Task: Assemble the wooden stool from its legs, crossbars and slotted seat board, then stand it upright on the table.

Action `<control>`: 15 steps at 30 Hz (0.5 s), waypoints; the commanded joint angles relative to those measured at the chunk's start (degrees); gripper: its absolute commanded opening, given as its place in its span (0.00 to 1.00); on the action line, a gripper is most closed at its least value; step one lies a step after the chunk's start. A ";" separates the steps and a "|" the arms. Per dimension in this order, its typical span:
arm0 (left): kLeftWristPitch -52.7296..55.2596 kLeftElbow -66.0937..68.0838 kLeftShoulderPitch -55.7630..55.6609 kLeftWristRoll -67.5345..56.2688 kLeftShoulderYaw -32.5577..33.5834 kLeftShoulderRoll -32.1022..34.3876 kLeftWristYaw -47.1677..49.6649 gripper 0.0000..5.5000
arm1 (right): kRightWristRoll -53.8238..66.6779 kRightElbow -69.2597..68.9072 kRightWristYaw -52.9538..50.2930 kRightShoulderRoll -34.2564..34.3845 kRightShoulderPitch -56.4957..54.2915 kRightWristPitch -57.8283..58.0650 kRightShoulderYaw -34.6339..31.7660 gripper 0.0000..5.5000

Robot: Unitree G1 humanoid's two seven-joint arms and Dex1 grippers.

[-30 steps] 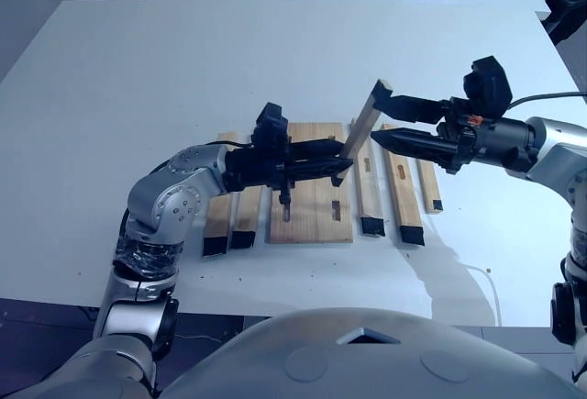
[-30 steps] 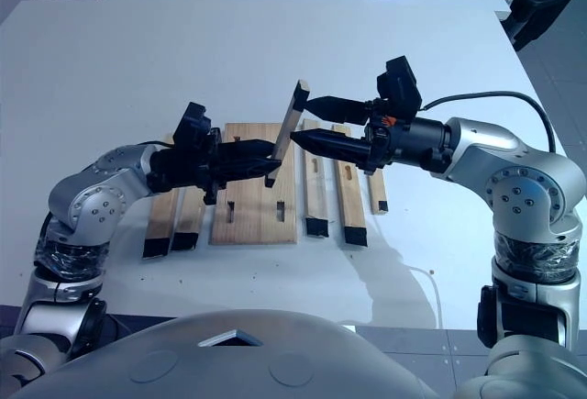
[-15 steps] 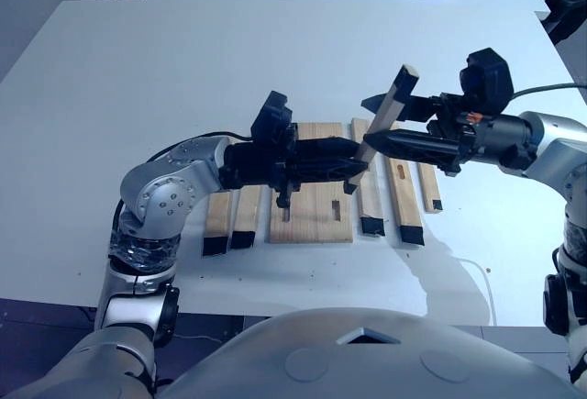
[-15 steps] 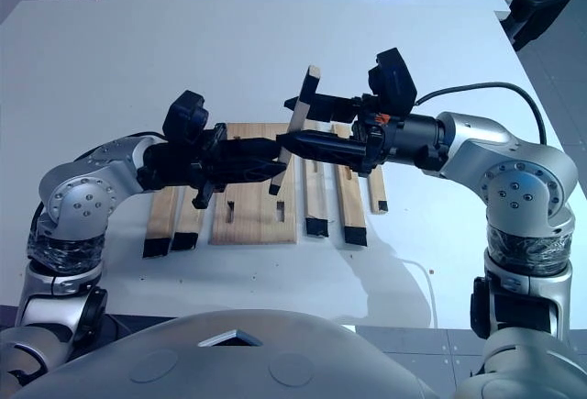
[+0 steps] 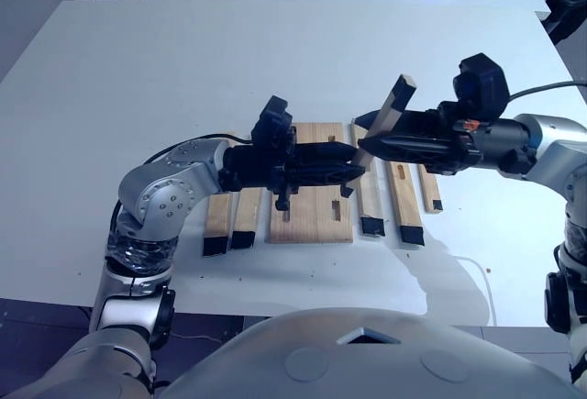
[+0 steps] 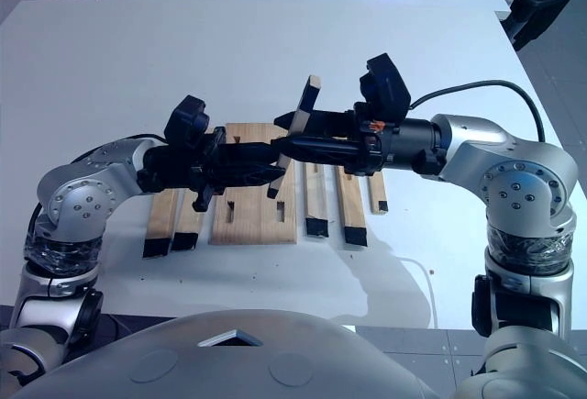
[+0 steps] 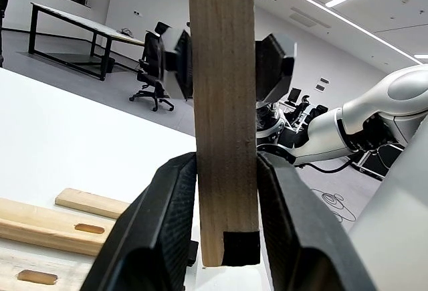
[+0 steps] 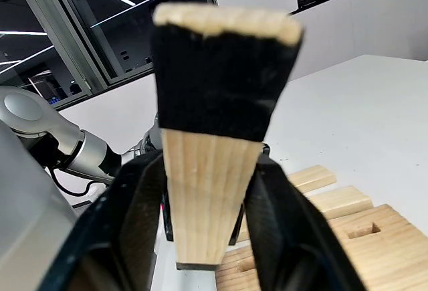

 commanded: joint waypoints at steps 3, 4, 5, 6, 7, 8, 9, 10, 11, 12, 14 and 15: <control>0.03 -0.25 -1.56 0.53 -1.03 1.08 -1.53 0.24 | -0.68 -0.73 -0.39 -0.06 -0.92 -0.41 0.43 0.24; -0.01 -0.09 -1.62 0.69 -1.09 1.21 -1.65 0.24 | -0.83 -0.77 -0.36 -0.22 -0.78 -0.44 0.39 0.24; -0.10 0.07 -1.63 0.93 -1.16 1.35 -1.81 0.24 | -0.98 -0.85 -0.29 -0.44 -0.61 -0.44 0.32 0.24; -0.17 0.25 -1.65 1.13 -1.17 1.46 -1.96 0.24 | -1.20 -0.97 -0.16 -0.72 -0.46 -0.44 0.26 0.24; -0.23 0.57 -1.66 1.46 -1.10 1.57 -1.91 0.24 | -1.51 -1.10 0.10 -1.11 -0.25 -0.47 0.19 0.24; -0.40 0.91 -1.70 1.84 -1.05 1.67 -1.92 0.24 | -1.85 -1.15 0.41 -1.50 -0.06 -0.50 0.12 0.24; -0.55 1.28 -1.76 2.18 -0.96 1.70 -1.82 0.24 | -2.30 -1.23 0.69 -1.92 0.11 -0.55 0.08 0.24; -0.66 1.65 -1.88 2.45 -0.87 1.64 -1.64 0.24 | -2.61 -1.33 0.89 -2.22 0.25 -0.58 0.05 0.24; -0.79 2.10 -2.15 2.72 -0.77 1.49 -1.43 0.24 | -2.95 -1.43 1.00 -2.50 0.38 -0.59 0.06 0.24; -0.91 2.46 -2.36 2.90 -0.61 1.30 -1.10 0.24 | -3.47 -1.39 1.23 -2.77 0.38 -0.67 0.25 0.24; -1.14 3.14 -2.80 3.35 -0.41 1.00 -0.73 0.24 | -4.49 -1.32 1.70 -3.14 0.69 -0.91 0.59 0.24; -1.28 3.38 -2.95 3.60 -0.37 0.91 -0.64 0.24 | -5.03 -1.32 1.93 -3.29 0.88 -1.12 0.76 0.24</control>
